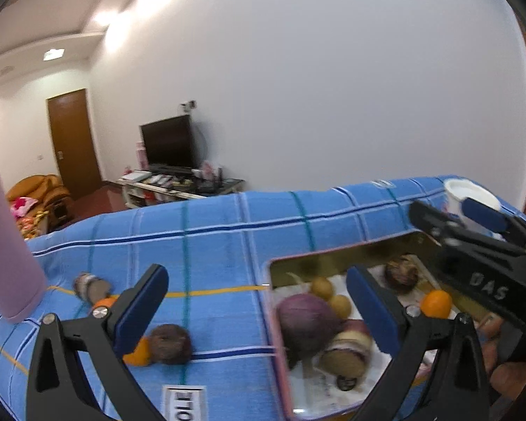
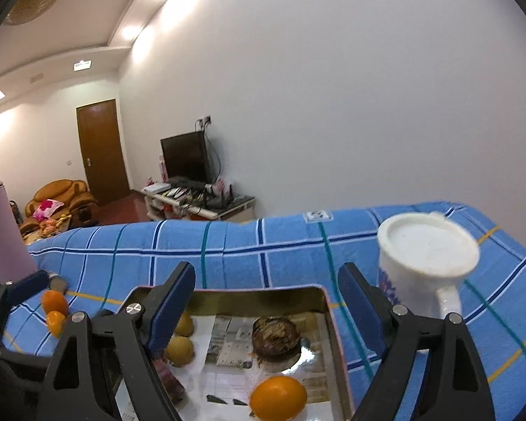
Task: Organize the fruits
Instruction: 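Withdraw both grippers from the tin toward the remaining fruits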
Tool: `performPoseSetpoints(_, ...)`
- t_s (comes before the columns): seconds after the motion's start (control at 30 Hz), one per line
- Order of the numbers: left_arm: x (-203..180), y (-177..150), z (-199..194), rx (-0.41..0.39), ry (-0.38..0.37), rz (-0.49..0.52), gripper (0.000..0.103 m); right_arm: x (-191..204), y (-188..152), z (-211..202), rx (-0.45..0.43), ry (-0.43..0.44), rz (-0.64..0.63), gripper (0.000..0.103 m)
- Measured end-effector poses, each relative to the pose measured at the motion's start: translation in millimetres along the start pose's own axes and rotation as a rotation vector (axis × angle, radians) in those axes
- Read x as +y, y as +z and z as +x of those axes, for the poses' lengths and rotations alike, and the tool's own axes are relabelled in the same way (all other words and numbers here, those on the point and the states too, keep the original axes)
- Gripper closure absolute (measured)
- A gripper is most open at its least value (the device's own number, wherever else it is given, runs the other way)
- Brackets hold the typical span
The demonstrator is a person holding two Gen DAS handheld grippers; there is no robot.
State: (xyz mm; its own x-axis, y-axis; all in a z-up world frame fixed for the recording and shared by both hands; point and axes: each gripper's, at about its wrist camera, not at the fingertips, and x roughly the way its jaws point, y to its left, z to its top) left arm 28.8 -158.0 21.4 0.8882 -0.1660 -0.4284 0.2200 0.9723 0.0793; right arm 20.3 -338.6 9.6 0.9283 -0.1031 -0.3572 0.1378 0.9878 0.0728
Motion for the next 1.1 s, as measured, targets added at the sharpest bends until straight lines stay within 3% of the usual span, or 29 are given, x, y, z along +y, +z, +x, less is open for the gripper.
performPoseSetpoints(0.23, 26.4, -7.6, -3.2, -0.001, 0.101, -0.001, 0.0, -5.2, -1.7, -8.5, -0.039, -0.006, 0.023, 0.018)
performPoseSetpoints(0.57, 62.0, -21.7, -5.1, 0.021, 0.179, -0.01, 0.0, -2.5, -5.9, -16.2, -0.061, -0.058, 0.007, 0.018)
performPoseSetpoints(1.1, 113.7, -32.4, -6.6, 0.068, 0.199, -0.041, 0.0, 20.3, -12.5, -30.1, -0.05, -0.069, 0.042, 0.018)
